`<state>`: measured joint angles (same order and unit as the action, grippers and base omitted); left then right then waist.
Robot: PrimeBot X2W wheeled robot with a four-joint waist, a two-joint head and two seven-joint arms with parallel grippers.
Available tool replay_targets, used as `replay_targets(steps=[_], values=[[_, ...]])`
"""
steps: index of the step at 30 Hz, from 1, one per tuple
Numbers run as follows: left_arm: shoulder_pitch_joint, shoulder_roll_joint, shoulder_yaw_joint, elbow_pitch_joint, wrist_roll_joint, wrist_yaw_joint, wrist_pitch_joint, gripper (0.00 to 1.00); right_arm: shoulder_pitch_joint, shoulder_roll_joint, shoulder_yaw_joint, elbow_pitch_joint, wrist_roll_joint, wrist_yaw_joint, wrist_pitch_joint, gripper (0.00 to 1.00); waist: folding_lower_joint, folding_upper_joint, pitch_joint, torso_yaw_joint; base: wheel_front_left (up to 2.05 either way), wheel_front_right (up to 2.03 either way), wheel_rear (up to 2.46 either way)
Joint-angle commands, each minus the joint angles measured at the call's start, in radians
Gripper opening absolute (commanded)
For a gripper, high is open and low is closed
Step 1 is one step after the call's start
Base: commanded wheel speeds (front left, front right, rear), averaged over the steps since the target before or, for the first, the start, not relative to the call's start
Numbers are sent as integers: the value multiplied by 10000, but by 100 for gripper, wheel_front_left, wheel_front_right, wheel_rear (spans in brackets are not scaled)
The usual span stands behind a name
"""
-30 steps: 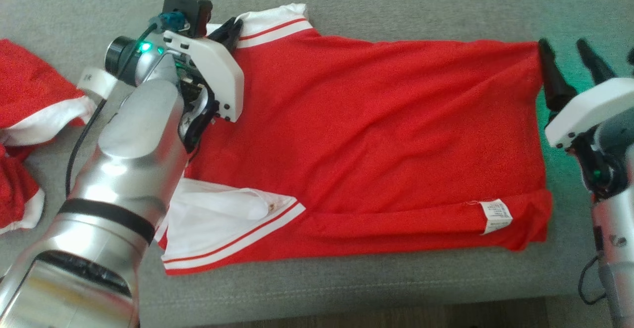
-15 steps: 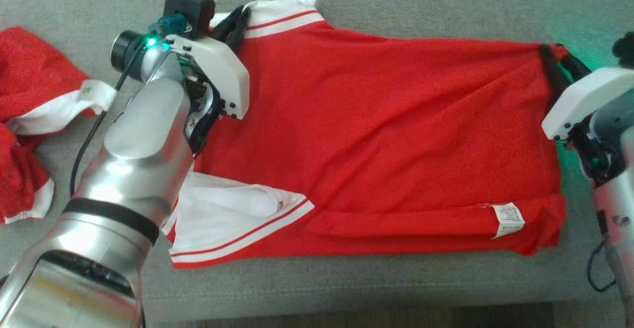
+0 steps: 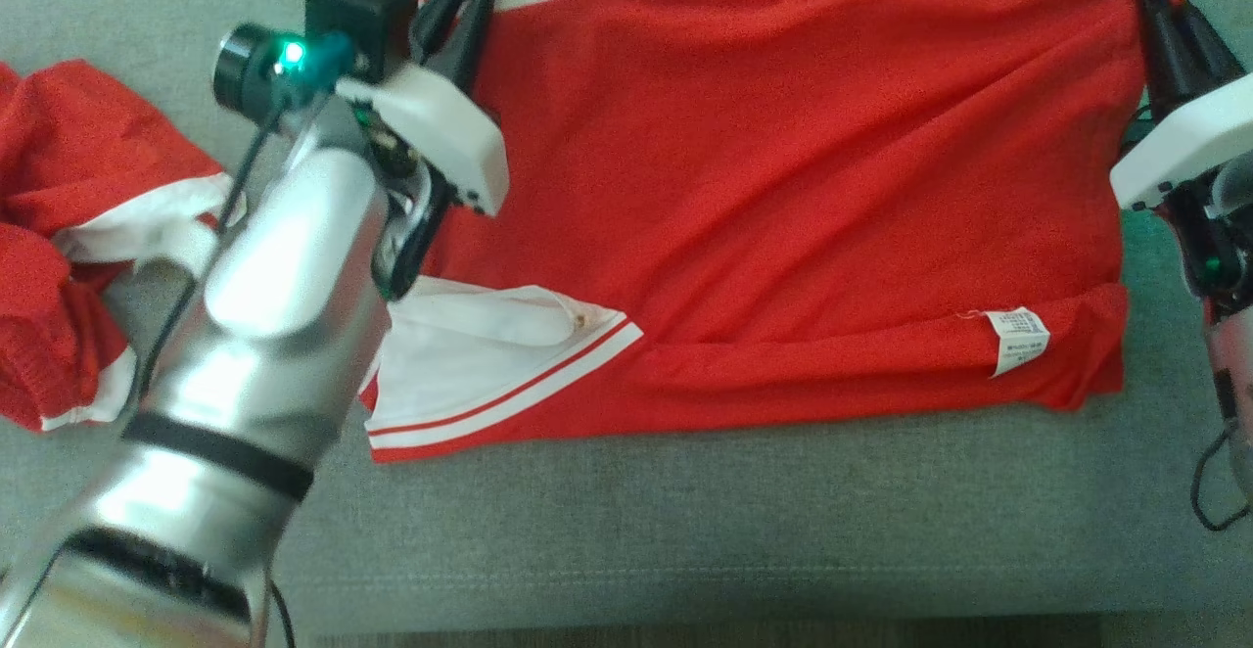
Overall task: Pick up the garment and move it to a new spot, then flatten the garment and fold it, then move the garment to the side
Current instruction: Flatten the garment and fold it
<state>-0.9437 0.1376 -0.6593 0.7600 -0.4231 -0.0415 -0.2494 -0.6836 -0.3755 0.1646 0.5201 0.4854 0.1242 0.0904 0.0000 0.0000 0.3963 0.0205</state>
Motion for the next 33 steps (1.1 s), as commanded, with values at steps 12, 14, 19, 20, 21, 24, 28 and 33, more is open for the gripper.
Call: replay_targets(steps=[12,14,19,20,21,24,28,33], values=[[4443,1033,1255,-5262,1042,1257,-122,0,2794,52,-95,-2007,162,65,-479,0,0,0,-350,192,0,0,0],[5089,1008,1265,-5494,993,1295,-122,0,3227,181,-233,-2273,159,65,-433,0,0,0,-387,201,0,0,0],[6092,870,1402,-5416,787,1342,-123,0,4104,482,-709,-2800,-10,65,-297,0,0,0,-447,267,0,0,0],[6197,844,1428,-5345,769,1324,-123,0,4263,544,-852,-2886,-78,65,-287,0,0,0,-459,275,0,0,0],[6292,800,1463,-5256,710,1286,-123,0,4412,618,-977,-2965,-140,65,-263,0,0,0,-470,274,0,0,0],[6483,694,1499,-4924,583,1109,-123,0,4826,839,-1165,-3208,-299,65,-184,0,0,0,-498,259,0,0,0],[6605,577,1527,-4522,395,936,-123,55,5211,1072,-1286,-3423,-413,65,-137,46,0,0,-538,253,0,0,0],[6725,439,1674,-4114,229,971,-123,100,5963,1463,-1573,-4013,-864,65,-381,100,0,0,-730,223,0,0,0]])
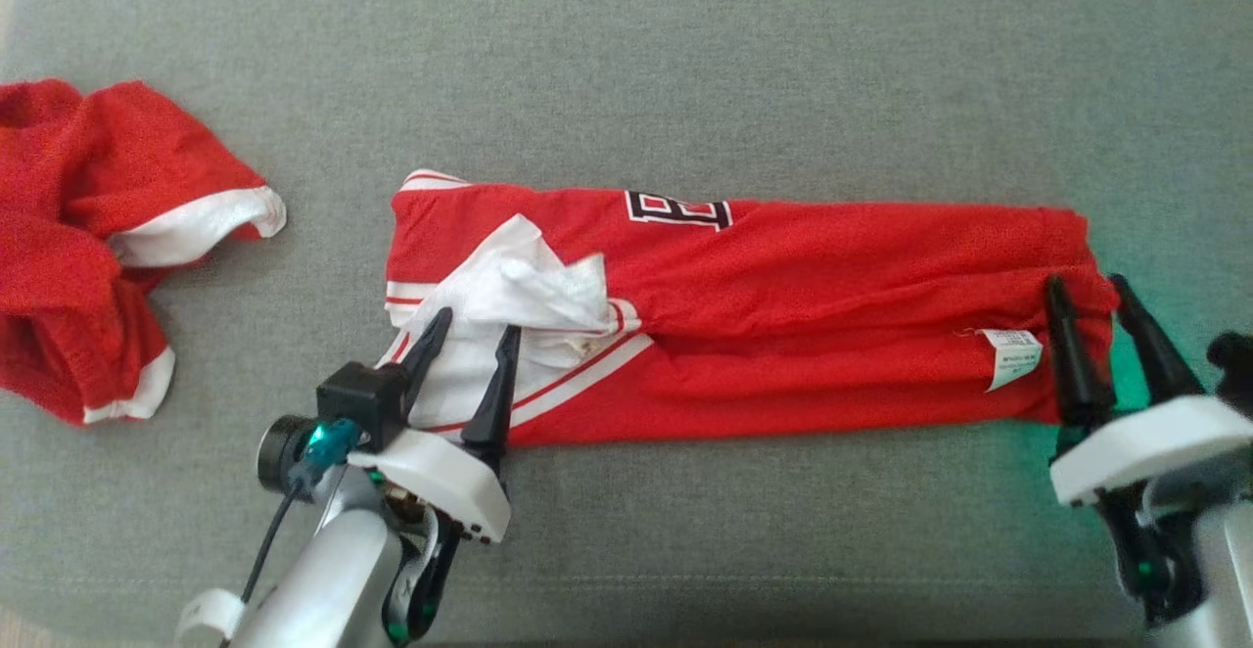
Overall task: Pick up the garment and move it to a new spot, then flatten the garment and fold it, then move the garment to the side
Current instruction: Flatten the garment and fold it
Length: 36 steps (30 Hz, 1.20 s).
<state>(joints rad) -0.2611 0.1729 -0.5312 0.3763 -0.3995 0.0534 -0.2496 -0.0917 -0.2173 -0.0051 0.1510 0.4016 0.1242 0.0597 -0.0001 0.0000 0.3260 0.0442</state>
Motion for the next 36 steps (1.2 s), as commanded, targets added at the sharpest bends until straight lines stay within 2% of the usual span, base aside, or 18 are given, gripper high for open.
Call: replay_targets(steps=[1,10,16,22,36], values=[[-51,65,432,-349,3,44,-121,100,197,-32,54,-516,-184,65,-162,100,1,0,-74,-28,0,0,0],[729,113,1437,-2331,296,645,-122,100,1096,534,-228,-2669,-1401,65,-699,100,1,0,-647,-216,0,0,0],[1112,367,2031,-3307,579,1067,-122,100,1330,760,-127,-3653,-1857,65,-387,100,1,0,-1215,-300,0,0,0],[1546,686,2229,-3690,759,1358,-80,100,1732,894,-37,-3954,-1929,65,-112,100,1,0,-1630,-390,0,0,0],[1754,835,2134,-3921,865,1589,29,100,1837,924,25,-3981,-1866,65,79,100,1,0,-1566,-389,0,0,0]])
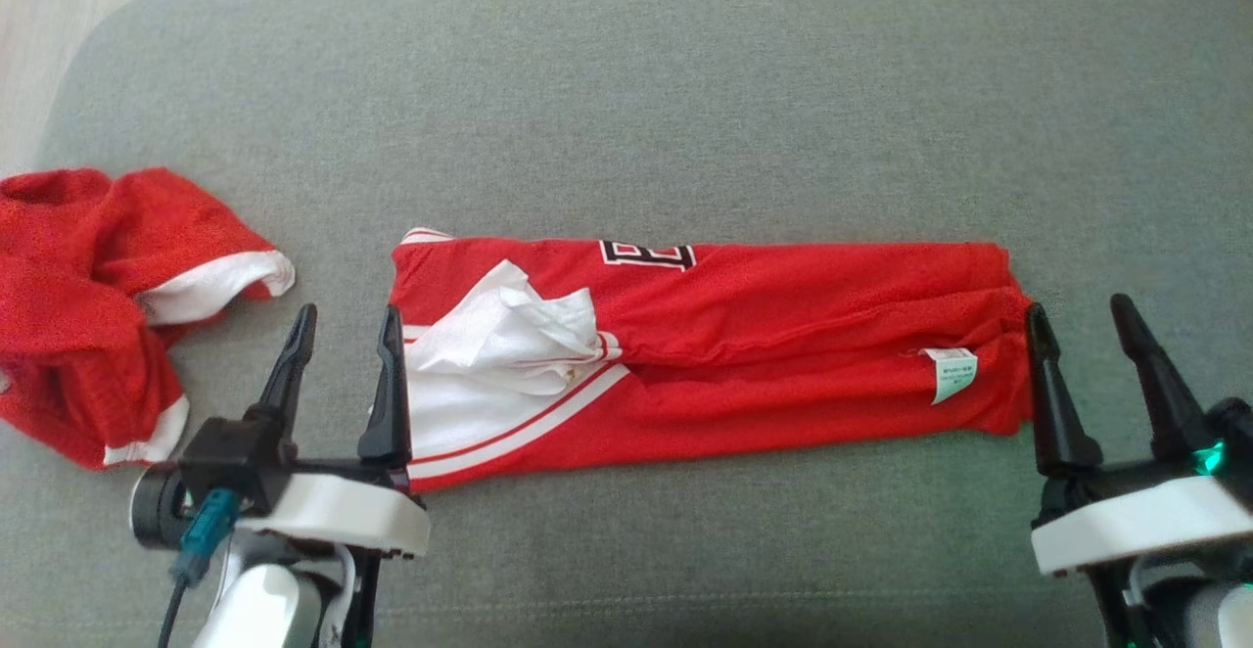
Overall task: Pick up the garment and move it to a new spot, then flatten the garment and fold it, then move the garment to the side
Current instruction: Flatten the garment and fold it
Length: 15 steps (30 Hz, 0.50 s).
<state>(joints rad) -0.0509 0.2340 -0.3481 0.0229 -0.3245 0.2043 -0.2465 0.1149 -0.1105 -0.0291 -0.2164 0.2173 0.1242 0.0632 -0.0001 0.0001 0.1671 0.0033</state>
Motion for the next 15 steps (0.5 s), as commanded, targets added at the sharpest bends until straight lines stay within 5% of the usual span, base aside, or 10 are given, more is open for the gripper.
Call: replay_targets(steps=[1,15], values=[[-348,224,302,-387,116,80,-2,100,-229,-144,265,-307,-24,65,44,100,1,-1,22,20,0,0,0],[-1137,320,74,-576,440,-29,-39,100,-1785,-1017,-43,2315,353,65,232,100,1,-1,1086,351,0,0,0]])
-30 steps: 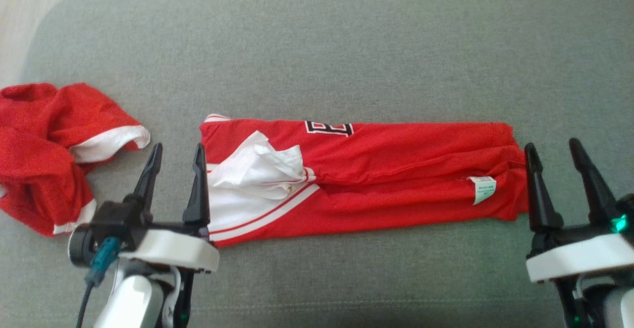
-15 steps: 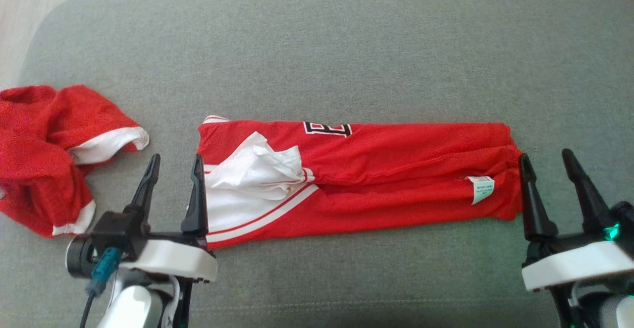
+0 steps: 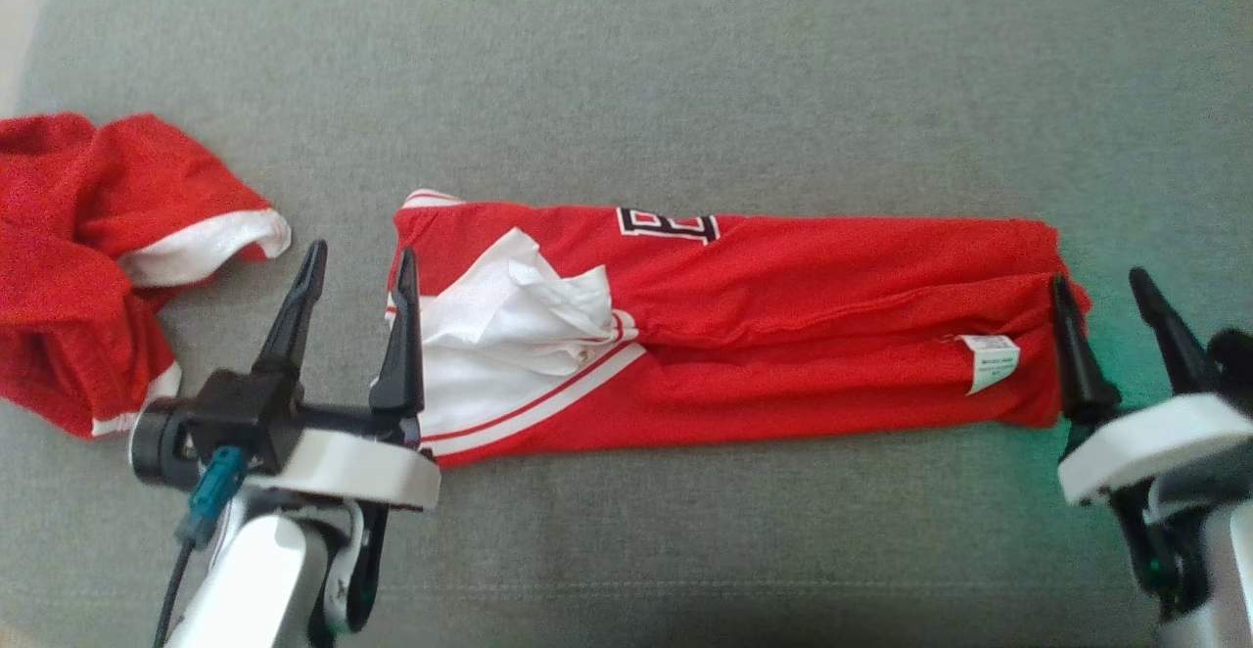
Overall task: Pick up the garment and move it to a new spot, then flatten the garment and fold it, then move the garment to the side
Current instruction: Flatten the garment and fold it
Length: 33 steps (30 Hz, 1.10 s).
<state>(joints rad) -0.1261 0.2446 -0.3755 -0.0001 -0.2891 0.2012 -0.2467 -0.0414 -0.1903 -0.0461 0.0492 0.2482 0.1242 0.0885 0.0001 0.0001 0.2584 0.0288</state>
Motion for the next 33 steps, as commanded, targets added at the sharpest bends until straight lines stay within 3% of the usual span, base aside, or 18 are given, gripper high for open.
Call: replay_targets(steps=[1,8,16,17,18,19,24,33], values=[[-465,219,327,-351,122,-17,-44,100,-413,-277,115,-52,90,65,-52,100,-1,-1,273,143,0,0,0],[-867,230,244,-377,275,-101,-84,100,-890,-161,17,1355,378,65,772,100,-1,-1,712,398,0,0,0],[-960,183,319,-321,238,-106,-121,100,-309,478,-242,1228,797,65,2320,100,-1,-1,781,399,0,0,0],[-956,175,330,-317,236,-99,-124,100,-274,541,-221,1194,900,65,2503,80,-1,-1,772,382,0,0,0],[-955,169,341,-312,235,-94,-127,100,-251,568,-199,1161,950,65,2672,28,-1,-1,759,365,0,0,0],[-957,156,344,-304,230,-101,-130,100,-236,584,-180,1103,1011,65,2767,0,-1,-1,741,359,0,0,0],[-945,80,385,-272,244,-108,-142,100,-193,492,-382,625,1256,65,2688,0,-1,-1,528,378,0,0,0],[-703,-35,559,-404,340,-207,-148,100,54,-192,-2131,-28,1232,65,2553,0,-1,-1,10,479,0,0,0]])
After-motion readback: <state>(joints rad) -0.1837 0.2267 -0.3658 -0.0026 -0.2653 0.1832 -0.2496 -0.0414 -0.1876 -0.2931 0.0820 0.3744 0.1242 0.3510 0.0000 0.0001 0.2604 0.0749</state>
